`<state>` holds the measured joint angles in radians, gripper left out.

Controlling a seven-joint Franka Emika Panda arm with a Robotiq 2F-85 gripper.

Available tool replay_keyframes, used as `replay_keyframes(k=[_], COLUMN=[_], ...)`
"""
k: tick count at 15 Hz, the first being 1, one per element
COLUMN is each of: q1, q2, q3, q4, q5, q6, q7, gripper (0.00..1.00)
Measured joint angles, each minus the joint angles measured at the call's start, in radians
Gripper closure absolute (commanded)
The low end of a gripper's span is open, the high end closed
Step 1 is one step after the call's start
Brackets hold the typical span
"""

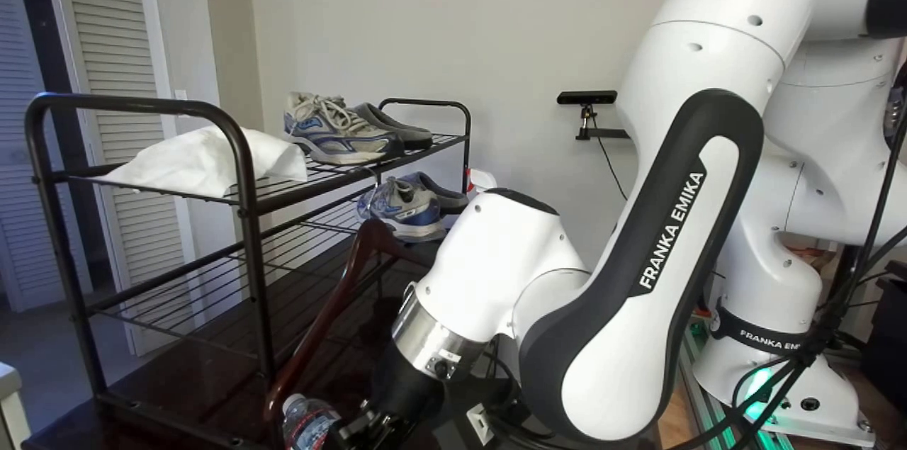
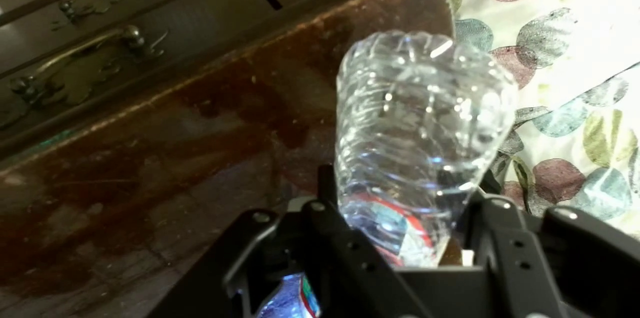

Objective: Put the water bottle on the topmost shelf.

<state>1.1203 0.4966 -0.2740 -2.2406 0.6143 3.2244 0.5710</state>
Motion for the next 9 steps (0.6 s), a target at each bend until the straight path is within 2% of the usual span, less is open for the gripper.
replay_keyframes(k=[4,7,9], q1=[0.118,0.279,0.416], q2=[-0.038,-0.1,-0.149], q3=[-0.123,-0.299,-0.441], q4=[-0.027,-0.121,-0.209], q5=[0.003,-0.001,-0.011], q6=[-0.114,-0.21,-0.229], q7=[0.06,0.179,0.284], gripper=[0.86,0.86,0.86])
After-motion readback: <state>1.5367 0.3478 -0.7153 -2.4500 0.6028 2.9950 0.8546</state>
